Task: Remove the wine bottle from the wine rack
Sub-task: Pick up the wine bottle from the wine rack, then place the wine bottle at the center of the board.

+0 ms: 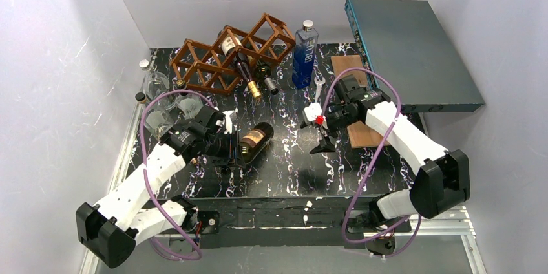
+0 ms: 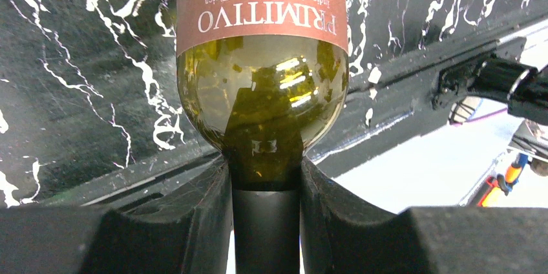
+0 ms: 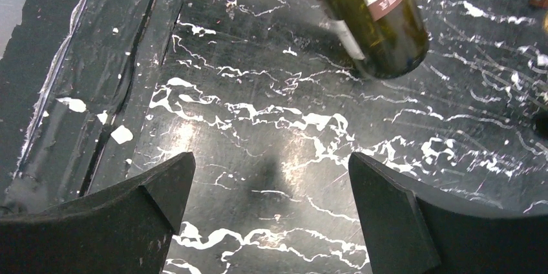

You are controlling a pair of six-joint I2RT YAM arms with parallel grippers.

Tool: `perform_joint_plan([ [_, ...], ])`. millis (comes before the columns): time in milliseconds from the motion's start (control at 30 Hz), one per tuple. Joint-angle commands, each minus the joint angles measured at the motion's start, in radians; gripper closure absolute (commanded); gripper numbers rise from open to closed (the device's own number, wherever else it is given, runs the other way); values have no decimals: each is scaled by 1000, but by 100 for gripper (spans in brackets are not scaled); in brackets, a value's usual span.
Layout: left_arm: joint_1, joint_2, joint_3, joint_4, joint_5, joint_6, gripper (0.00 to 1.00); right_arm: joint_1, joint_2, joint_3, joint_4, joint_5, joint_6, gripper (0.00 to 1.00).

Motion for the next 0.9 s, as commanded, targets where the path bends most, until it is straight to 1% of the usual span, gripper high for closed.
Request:
perform_joint_plan([
  [0,-4,7,96,22,138,30,100,13,32,70,-34,-47,-47,2],
  [133,-8,62,129,23,226,25,100,30,45,80,46,-28,19,2],
  [267,-25,115,159,23,275,21,100,57,49,74,110,-10,75,2],
  [400,-46,166,197,22,305,17,100,102,53,61,176,16,131,2],
  [600,-82,233,243,33,336,8,100,163,74,48,214,64,163,2],
  [867,-106,281,276,71,378,-11,100,197,80,6,261,79,195,2],
])
